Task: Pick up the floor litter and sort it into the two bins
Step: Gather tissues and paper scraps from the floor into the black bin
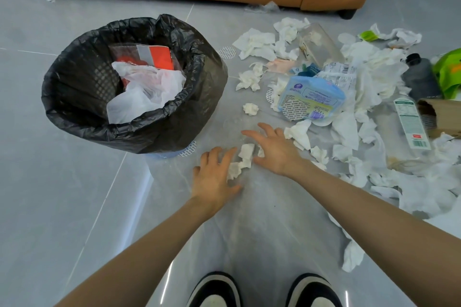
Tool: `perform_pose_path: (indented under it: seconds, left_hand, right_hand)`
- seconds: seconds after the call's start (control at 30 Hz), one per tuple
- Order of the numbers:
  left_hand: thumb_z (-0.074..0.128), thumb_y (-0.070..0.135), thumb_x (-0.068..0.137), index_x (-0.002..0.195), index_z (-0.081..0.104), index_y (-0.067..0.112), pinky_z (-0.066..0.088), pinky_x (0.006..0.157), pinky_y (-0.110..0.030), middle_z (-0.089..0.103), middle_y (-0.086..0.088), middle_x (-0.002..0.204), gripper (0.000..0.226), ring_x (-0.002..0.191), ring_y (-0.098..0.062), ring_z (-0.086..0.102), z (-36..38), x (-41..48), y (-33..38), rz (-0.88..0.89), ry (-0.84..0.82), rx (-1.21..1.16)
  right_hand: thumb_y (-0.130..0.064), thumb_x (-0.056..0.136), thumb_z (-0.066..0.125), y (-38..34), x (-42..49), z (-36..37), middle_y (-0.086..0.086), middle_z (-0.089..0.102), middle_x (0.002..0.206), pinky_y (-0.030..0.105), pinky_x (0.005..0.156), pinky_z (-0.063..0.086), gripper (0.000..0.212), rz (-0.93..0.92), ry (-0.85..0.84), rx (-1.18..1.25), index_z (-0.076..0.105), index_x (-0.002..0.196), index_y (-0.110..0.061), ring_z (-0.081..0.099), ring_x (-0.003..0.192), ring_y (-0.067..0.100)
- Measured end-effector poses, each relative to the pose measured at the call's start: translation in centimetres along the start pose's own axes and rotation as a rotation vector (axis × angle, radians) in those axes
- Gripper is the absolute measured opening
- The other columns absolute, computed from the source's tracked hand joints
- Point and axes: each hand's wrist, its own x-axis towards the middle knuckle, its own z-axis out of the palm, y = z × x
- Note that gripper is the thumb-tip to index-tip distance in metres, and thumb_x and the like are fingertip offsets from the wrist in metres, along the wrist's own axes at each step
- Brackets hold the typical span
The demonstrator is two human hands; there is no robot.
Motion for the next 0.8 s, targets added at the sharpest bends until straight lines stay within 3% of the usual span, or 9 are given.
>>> perform_pose_path:
  seconds: [0.1, 0.27, 0.37, 0.5, 0.57, 0.63, 0.73, 0.8]
  left_hand:
    - [0.059, 0.045, 0.086, 0.142, 0.019, 0.043, 0.037, 0.099, -0.04, 0.017, 0.001, 0.146, 0.069, 0.131, -0.022, 0.023, 0.3, 0.0, -0.2, 0.101, -0.055, 0.089]
    - [0.048, 0.029, 0.095, 0.136, 0.037, 0.036, 0.048, 0.092, -0.036, 0.028, -0.003, 0.138, 0.043, 0.124, -0.021, 0.031, 0.8, 0.2, -0.4, 0.107, -0.108, 0.043]
    - [0.048, 0.02, 0.095, 0.124, 0.054, 0.025, 0.045, 0.092, -0.035, 0.036, -0.005, 0.131, 0.03, 0.122, -0.023, 0.035, 0.8, 0.1, -0.9, 0.054, -0.084, -0.116]
    - [0.055, 0.012, 0.091, 0.103, 0.067, 0.015, 0.038, 0.084, -0.02, 0.05, -0.007, 0.115, 0.017, 0.109, -0.023, 0.045, 0.8, 0.0, -1.6, 0.002, 0.014, -0.304]
    - [0.059, 0.009, 0.089, 0.1, 0.067, 0.012, 0.032, 0.077, -0.006, 0.049, -0.004, 0.11, 0.014, 0.107, -0.021, 0.046, 0.3, -0.2, -1.7, -0.033, 0.036, -0.387]
    - [0.06, 0.006, 0.088, 0.097, 0.068, 0.01, 0.031, 0.075, -0.003, 0.049, -0.003, 0.105, 0.013, 0.104, -0.02, 0.048, -0.8, -0.4, -1.5, -0.024, 0.095, -0.444]
    - [0.063, 0.008, 0.087, 0.096, 0.069, 0.013, 0.039, 0.082, -0.017, 0.053, -0.003, 0.103, 0.012, 0.099, -0.02, 0.053, -3.1, -0.7, -0.6, 0.091, 0.214, -0.459]
    - [0.063, 0.006, 0.086, 0.095, 0.07, 0.015, 0.046, 0.083, -0.027, 0.05, 0.002, 0.1, 0.014, 0.097, -0.019, 0.053, -5.1, -0.8, 0.4, 0.133, 0.288, -0.5]
  right_hand:
    - [-0.022, 0.091, 0.054, -0.4, 1.0, 0.6, 0.002, 0.01, 0.156, 0.043, 0.104, 0.036, 0.064, -0.013, -0.045, -0.052, 0.025, 0.144, -0.042, 0.02, 0.135, 0.032]
    - [-0.021, 0.097, 0.044, -0.3, 1.5, 1.5, 0.006, 0.033, 0.141, 0.038, 0.1, 0.038, 0.046, -0.079, -0.011, -0.127, 0.04, 0.141, -0.031, 0.032, 0.122, 0.028]
    - [-0.018, 0.097, 0.044, -0.3, 1.1, 1.7, 0.007, 0.045, 0.13, 0.037, 0.093, 0.043, 0.039, -0.096, 0.021, -0.128, 0.048, 0.135, -0.023, 0.04, 0.117, 0.027]
    - [-0.014, 0.092, 0.049, -0.2, 1.0, 1.8, 0.01, 0.06, 0.116, 0.037, 0.09, 0.045, 0.027, -0.029, 0.072, -0.038, 0.066, 0.112, -0.012, 0.053, 0.108, 0.03]
    - [-0.012, 0.089, 0.052, -0.2, 0.9, 1.8, 0.013, 0.065, 0.107, 0.037, 0.087, 0.047, 0.022, 0.015, 0.084, 0.034, 0.071, 0.097, -0.006, 0.059, 0.101, 0.031]
    - [-0.013, 0.087, 0.057, -0.2, 0.5, 1.5, 0.012, 0.067, 0.105, 0.03, 0.085, 0.045, 0.019, 0.064, 0.148, 0.198, 0.073, 0.094, -0.006, 0.06, 0.099, 0.027]
    - [-0.017, 0.087, 0.064, -0.8, -0.9, -0.3, 0.005, 0.07, 0.101, 0.009, 0.073, 0.038, 0.015, 0.113, 0.371, 0.502, 0.073, 0.094, -0.008, 0.061, 0.09, 0.013]
    - [-0.017, 0.087, 0.065, -1.6, -2.1, -2.2, 0.0, 0.07, 0.094, 0.007, 0.076, 0.041, 0.013, 0.103, 0.483, 0.698, 0.073, 0.093, -0.009, 0.057, 0.079, 0.001]
